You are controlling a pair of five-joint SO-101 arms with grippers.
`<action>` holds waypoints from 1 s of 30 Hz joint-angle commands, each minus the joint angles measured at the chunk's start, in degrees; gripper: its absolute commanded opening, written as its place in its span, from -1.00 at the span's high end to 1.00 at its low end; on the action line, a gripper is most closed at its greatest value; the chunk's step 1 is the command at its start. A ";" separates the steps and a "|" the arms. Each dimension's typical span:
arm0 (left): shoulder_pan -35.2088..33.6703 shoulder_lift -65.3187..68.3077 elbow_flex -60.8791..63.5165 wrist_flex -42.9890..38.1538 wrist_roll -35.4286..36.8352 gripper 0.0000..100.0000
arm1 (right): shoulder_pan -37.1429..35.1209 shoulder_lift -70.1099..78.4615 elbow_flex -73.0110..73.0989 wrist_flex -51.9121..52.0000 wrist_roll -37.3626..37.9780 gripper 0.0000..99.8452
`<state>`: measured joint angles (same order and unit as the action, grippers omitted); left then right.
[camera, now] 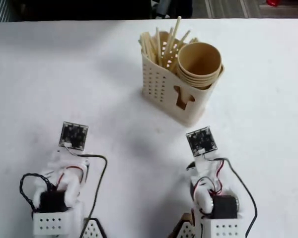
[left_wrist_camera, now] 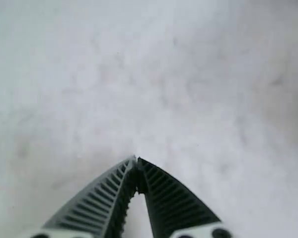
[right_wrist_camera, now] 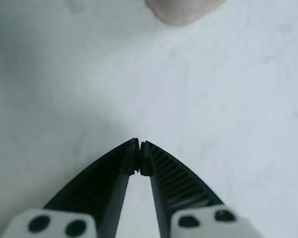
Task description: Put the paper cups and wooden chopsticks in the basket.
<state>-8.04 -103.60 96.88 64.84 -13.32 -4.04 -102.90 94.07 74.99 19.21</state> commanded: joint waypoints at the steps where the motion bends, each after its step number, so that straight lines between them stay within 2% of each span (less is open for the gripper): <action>1: -0.40 -0.48 0.09 0.79 -0.35 0.95 | 0.04 -0.31 2.90 -3.03 -0.26 0.96; 8: -0.31 -0.48 0.09 8.70 -0.26 0.95 | 0.04 -0.31 2.81 -2.24 -0.35 0.96; 30: -0.31 -0.57 0.09 8.53 -0.18 0.95 | 0.13 -0.31 2.81 -2.24 -0.35 0.96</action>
<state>-8.04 -103.69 97.23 73.19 -13.32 -4.04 -102.64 96.35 73.05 19.12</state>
